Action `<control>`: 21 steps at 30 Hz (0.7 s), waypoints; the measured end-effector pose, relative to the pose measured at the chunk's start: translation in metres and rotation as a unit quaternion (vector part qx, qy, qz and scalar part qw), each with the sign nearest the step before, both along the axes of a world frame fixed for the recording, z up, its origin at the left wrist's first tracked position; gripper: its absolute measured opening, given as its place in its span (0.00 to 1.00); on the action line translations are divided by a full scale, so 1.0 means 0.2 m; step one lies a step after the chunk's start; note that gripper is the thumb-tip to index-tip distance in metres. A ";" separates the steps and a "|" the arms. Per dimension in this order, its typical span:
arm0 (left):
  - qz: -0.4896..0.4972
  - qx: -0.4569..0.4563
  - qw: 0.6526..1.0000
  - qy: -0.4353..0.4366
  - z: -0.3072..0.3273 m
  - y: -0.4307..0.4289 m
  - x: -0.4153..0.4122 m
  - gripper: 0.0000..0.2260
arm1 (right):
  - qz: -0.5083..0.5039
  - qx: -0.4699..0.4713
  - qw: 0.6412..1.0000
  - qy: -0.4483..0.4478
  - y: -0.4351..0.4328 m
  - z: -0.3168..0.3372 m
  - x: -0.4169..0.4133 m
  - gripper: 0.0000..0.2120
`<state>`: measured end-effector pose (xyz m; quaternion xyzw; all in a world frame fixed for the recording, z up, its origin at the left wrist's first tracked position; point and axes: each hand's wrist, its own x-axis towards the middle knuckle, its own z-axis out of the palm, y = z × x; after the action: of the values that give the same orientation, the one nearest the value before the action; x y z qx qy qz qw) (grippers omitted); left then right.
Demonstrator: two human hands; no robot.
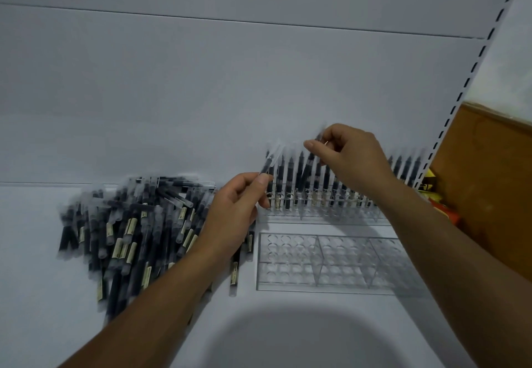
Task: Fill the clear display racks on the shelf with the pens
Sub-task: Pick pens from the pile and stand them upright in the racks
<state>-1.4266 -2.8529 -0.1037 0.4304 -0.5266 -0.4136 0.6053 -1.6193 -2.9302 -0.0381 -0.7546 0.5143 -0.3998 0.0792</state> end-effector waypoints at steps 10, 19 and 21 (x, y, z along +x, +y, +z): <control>-0.002 -0.008 0.999 -0.033 -0.01 0.00 -0.01 0.09 | -0.002 0.095 0.980 0.175 0.05 -0.06 0.00 0.15; -0.025 -0.020 0.995 -0.092 -0.03 0.01 -0.02 0.12 | 0.203 0.226 0.942 -0.142 0.18 -0.08 0.10 0.09; -0.021 -0.024 0.993 -0.113 -0.03 0.01 -0.02 0.12 | 0.203 0.226 0.937 -0.170 0.19 -0.08 0.11 0.10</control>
<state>-1.4311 -2.8513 -0.1104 0.4484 -0.6101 -0.3620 0.5437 -1.5979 -2.8930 -0.0548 -0.7258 0.4058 -0.3706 0.4137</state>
